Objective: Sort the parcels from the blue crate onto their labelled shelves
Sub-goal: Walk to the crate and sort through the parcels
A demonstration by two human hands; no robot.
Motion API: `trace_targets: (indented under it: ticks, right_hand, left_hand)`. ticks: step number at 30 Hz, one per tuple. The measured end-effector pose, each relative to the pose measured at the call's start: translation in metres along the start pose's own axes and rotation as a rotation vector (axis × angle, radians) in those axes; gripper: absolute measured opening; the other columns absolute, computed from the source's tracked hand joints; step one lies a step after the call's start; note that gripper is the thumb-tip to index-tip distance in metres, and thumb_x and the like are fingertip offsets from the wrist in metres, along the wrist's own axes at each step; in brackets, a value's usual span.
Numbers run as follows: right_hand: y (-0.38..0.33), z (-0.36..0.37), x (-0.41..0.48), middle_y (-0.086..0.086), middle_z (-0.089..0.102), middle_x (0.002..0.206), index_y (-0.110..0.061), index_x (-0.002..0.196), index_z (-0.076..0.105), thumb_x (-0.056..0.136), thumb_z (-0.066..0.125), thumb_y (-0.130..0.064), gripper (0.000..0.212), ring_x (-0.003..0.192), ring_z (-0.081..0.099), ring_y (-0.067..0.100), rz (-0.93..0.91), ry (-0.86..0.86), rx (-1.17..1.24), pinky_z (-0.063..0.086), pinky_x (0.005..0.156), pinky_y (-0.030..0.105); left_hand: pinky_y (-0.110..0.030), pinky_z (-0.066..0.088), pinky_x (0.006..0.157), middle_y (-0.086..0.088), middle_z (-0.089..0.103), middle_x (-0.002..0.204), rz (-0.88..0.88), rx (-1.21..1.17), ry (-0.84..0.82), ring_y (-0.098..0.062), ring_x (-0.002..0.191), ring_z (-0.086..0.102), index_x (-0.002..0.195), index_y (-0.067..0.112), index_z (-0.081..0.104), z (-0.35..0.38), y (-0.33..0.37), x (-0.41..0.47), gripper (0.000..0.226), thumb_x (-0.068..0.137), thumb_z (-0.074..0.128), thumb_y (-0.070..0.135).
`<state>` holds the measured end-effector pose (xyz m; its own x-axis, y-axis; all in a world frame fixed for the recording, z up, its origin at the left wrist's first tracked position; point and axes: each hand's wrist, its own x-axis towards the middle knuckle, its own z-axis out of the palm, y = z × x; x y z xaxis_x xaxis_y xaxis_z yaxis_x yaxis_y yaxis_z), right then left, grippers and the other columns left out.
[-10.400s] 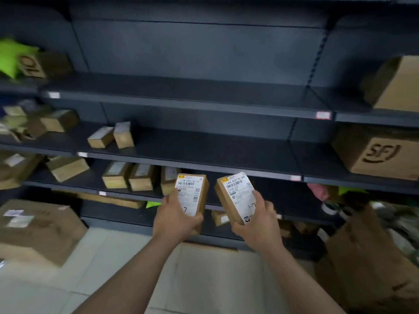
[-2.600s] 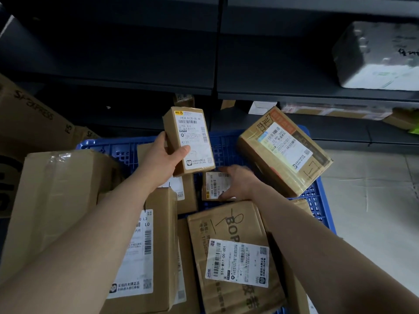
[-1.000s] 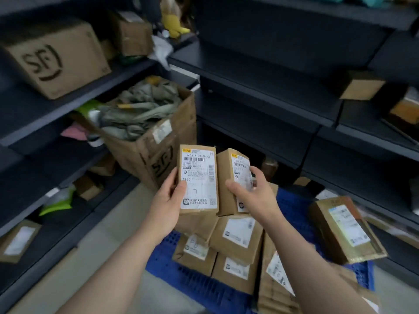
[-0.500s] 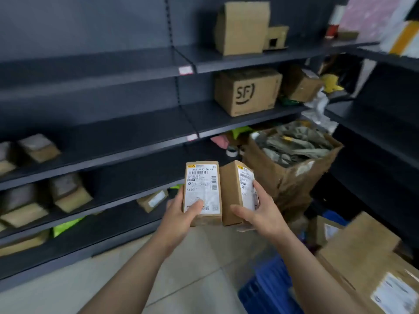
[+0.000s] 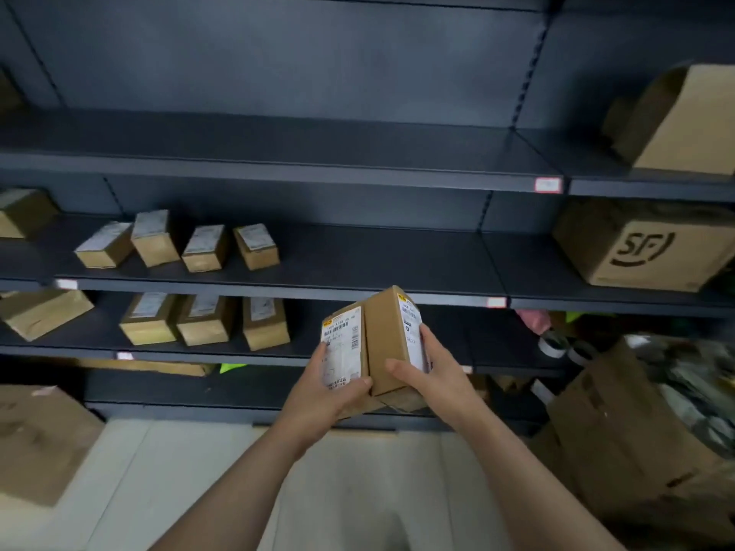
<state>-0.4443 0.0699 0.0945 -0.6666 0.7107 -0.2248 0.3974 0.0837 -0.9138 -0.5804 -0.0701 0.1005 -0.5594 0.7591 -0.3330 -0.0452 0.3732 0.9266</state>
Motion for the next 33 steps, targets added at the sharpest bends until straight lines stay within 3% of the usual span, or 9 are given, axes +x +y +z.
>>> trace_targets:
  ticks: [3, 5, 8, 11, 14, 17, 21, 28, 33]
  right_hand:
    - [-0.011, -0.001, 0.048, -0.004, 0.042, 0.132, -0.052, 0.141, 0.014, 0.058, 0.073, -0.065, 0.103, 0.114, 0.051, 0.018, -0.009, -0.125, -0.040, 0.054, 0.088, 0.040]
    - [-0.020, -0.006, 0.077, -0.003, 0.039, 0.132, -0.049, 0.142, 0.017, 0.059, 0.072, -0.054, 0.100, 0.115, 0.049, 0.017, -0.002, -0.155, -0.067, 0.049, 0.095, 0.040]
    - [-0.028, -0.016, 0.120, -0.003, 0.037, 0.135, -0.033, 0.145, 0.023, 0.060, 0.075, -0.046, 0.101, 0.112, 0.048, 0.013, 0.019, -0.105, -0.118, 0.045, 0.097, 0.034]
    - [-0.034, -0.021, 0.158, 0.001, 0.038, 0.126, -0.027, 0.141, 0.032, 0.070, 0.074, -0.038, 0.083, 0.105, 0.049, 0.016, 0.017, -0.037, -0.226, 0.047, 0.088, 0.030]
    - [-0.035, -0.021, 0.193, -0.001, 0.031, 0.115, -0.025, 0.143, 0.028, 0.071, 0.074, -0.035, 0.086, 0.099, 0.046, 0.016, 0.007, 0.009, -0.335, 0.044, 0.080, 0.028]
    - [-0.032, -0.016, 0.226, 0.001, 0.031, 0.118, -0.022, 0.143, 0.028, 0.070, 0.075, -0.033, 0.088, 0.098, 0.043, 0.016, -0.028, 0.044, -0.433, 0.044, 0.080, 0.026]
    - [-0.025, -0.004, 0.273, 0.004, 0.030, 0.129, -0.024, 0.143, 0.024, 0.065, 0.076, -0.039, 0.095, 0.110, 0.047, 0.024, -0.046, 0.075, -0.549, 0.047, 0.093, 0.039]
    - [-0.016, 0.023, 0.354, 0.003, 0.035, 0.120, -0.031, 0.131, 0.032, 0.049, 0.070, -0.048, 0.092, 0.103, 0.051, 0.028, -0.006, 0.114, -0.595, 0.050, 0.091, 0.045]
    - [-0.014, 0.034, 0.397, 0.006, 0.035, 0.127, -0.027, 0.134, 0.031, 0.055, 0.076, -0.043, 0.092, 0.108, 0.048, 0.031, 0.006, 0.110, -0.676, 0.046, 0.093, 0.048]
  left_hand:
    - [-0.034, 0.044, 0.099, 0.012, 0.040, 0.136, 0.029, 0.051, 0.099, -0.013, 0.119, 0.046, 0.150, 0.032, 0.018, -0.006, 0.011, 0.035, 0.094, 0.076, 0.076, 0.041]
    - [-0.026, 0.044, 0.087, 0.012, 0.044, 0.125, 0.039, 0.056, 0.166, -0.010, 0.109, 0.048, 0.146, 0.030, 0.029, -0.010, 0.019, 0.061, 0.079, 0.080, 0.073, 0.035]
    - [-0.017, 0.043, 0.064, 0.011, 0.055, 0.112, 0.027, 0.090, 0.275, -0.005, 0.092, 0.054, 0.130, 0.030, 0.044, -0.018, 0.027, 0.099, 0.057, 0.080, 0.072, 0.036]
    - [-0.017, 0.040, 0.060, 0.007, 0.058, 0.110, 0.010, 0.174, 0.392, -0.010, 0.089, 0.053, 0.126, 0.025, 0.048, -0.028, 0.027, 0.135, 0.053, 0.080, 0.072, 0.036]
    - [-0.022, 0.041, 0.070, 0.002, 0.053, 0.125, 0.007, 0.281, 0.430, -0.017, 0.107, 0.053, 0.139, 0.020, 0.037, -0.037, 0.028, 0.171, 0.074, 0.077, 0.073, 0.043]
    - [-0.032, 0.044, 0.086, -0.006, 0.039, 0.141, -0.029, 0.407, 0.424, -0.025, 0.124, 0.045, 0.148, 0.018, 0.022, -0.045, 0.030, 0.210, 0.090, 0.078, 0.070, 0.048]
    - [-0.040, 0.050, 0.093, -0.009, 0.037, 0.136, -0.006, 0.503, 0.390, -0.028, 0.118, 0.047, 0.145, 0.016, 0.024, -0.056, 0.034, 0.265, 0.086, 0.079, 0.070, 0.046]
    - [-0.047, 0.042, 0.101, -0.014, 0.034, 0.137, -0.008, 0.557, 0.313, -0.034, 0.122, 0.043, 0.143, 0.015, 0.025, -0.077, 0.028, 0.361, 0.086, 0.078, 0.069, 0.050]
    - [-0.047, 0.042, 0.100, -0.014, 0.032, 0.138, -0.029, 0.591, 0.320, -0.036, 0.124, 0.041, 0.145, 0.014, 0.021, -0.084, 0.020, 0.406, 0.090, 0.078, 0.069, 0.051]
